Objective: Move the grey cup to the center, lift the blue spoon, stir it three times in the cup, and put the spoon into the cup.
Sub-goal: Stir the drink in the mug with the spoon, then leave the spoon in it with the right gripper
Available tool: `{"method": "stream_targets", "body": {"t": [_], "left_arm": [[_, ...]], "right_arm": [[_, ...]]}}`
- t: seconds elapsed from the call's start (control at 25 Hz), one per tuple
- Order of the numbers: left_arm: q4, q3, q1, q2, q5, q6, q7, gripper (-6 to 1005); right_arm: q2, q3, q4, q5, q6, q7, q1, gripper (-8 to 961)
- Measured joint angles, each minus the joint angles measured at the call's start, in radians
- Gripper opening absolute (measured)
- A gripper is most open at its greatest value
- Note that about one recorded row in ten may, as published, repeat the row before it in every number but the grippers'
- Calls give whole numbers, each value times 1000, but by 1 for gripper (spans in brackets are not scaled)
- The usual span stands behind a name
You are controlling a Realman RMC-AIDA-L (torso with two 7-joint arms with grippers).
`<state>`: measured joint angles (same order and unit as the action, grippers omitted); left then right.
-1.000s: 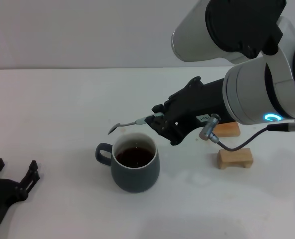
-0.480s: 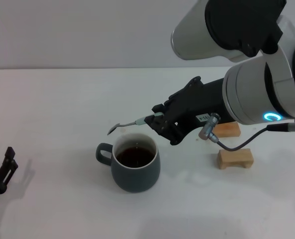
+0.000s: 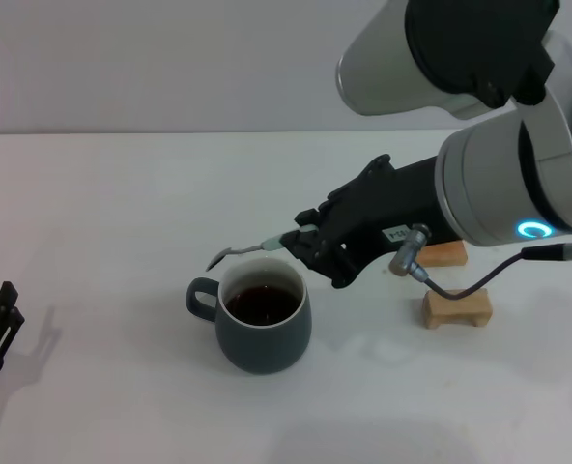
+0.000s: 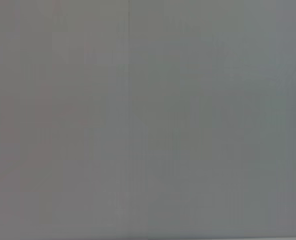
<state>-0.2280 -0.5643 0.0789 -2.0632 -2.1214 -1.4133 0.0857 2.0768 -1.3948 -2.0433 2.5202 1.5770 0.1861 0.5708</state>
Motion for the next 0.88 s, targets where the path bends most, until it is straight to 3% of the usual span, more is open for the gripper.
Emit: {"method": "stream_targets", "body": {"t": [0.88], "left_arm": [[6, -32, 1, 0, 0, 7, 1, 859]], "right_arm": [[-4, -11, 0, -18, 16, 7, -33, 166]]}}
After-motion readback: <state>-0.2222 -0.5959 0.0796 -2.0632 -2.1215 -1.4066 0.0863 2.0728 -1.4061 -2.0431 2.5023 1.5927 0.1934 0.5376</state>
